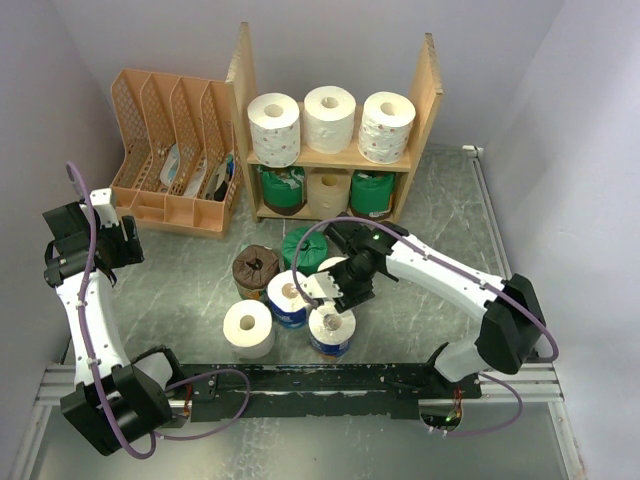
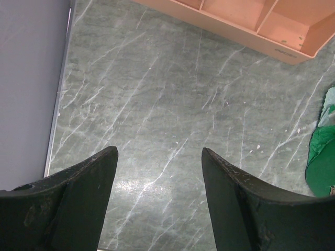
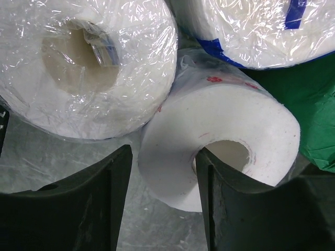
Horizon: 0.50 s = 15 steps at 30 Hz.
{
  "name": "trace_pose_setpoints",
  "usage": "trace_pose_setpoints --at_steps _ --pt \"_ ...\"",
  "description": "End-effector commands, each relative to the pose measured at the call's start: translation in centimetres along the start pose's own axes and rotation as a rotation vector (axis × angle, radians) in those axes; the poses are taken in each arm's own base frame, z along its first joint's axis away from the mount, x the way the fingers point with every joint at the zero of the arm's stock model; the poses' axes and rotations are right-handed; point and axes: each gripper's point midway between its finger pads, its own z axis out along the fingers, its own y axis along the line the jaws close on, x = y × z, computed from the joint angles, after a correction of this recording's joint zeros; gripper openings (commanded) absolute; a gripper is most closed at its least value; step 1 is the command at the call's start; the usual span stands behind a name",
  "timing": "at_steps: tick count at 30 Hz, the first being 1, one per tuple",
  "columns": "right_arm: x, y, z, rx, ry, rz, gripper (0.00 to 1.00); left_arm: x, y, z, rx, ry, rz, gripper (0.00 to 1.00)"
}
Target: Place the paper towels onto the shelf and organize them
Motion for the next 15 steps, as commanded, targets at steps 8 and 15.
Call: trace_pose_setpoints --at_steps 8,15 --pt "-0.07 0.09 -0.59 -0.054 0.026 -0.01 0.53 -0.63 -0.19 0.02 0.009 -0.039 0.012 0.76" --pt "0.04 0.16 -0.22 -0.058 0.025 -0.011 0.51 -0.65 -0.21 0.01 0.011 -0.039 0.013 0.76"
